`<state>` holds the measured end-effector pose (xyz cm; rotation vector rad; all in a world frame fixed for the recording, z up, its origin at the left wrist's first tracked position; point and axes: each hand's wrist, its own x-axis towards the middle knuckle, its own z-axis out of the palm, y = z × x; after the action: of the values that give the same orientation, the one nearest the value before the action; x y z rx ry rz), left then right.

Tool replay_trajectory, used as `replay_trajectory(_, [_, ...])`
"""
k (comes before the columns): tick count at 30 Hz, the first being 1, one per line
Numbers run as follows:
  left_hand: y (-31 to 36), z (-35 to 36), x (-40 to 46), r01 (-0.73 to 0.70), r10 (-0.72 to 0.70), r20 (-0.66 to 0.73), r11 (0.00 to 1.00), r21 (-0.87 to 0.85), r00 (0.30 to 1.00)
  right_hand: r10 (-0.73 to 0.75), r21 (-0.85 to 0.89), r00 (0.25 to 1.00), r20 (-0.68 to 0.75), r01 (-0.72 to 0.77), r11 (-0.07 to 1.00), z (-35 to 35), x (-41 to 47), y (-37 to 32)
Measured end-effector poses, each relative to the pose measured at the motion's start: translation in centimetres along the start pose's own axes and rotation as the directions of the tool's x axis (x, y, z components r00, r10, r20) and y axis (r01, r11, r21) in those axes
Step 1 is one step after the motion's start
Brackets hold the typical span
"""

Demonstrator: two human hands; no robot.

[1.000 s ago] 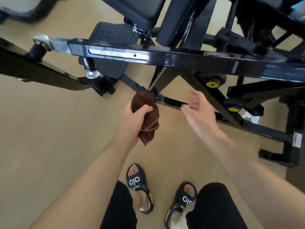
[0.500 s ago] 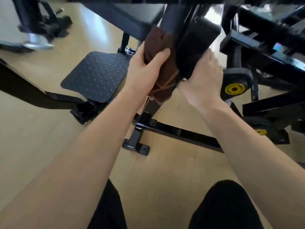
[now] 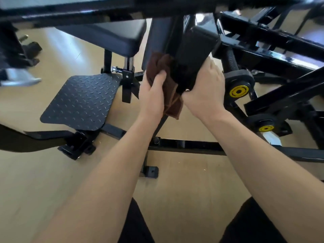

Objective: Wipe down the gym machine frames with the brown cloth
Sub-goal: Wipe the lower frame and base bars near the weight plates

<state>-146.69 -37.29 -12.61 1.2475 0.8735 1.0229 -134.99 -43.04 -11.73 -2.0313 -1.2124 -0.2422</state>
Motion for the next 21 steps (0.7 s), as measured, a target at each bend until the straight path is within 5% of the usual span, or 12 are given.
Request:
replay_trajectory(7, [-4.3,-4.0,-0.4,0.278,-0.282,0.064,0.959,0.060,0.957,0.039,-0.071,0.999,0.036,-0.036,0.997,0.1,0.1,0.0])
replay_trajectory(13, [4.7,1.2,1.7,-0.157,0.146,0.226,0.987,0.029,0.963,0.022,0.039,1.000,0.016,-0.022,0.999,-0.3,-0.1,-0.8])
replay_trajectory(15, [5.0,1.8,2.0,-0.186,0.176,0.223,0.982,0.023,0.959,0.015,0.052,0.999,0.035,-0.017,0.999,-0.6,-0.2,-1.0])
replay_trajectory(21, [-4.1,-4.0,1.3,0.127,-0.146,0.178,0.985,0.115,0.973,0.045,-0.038,0.997,0.069,-0.043,0.998,-0.6,-0.1,-0.9])
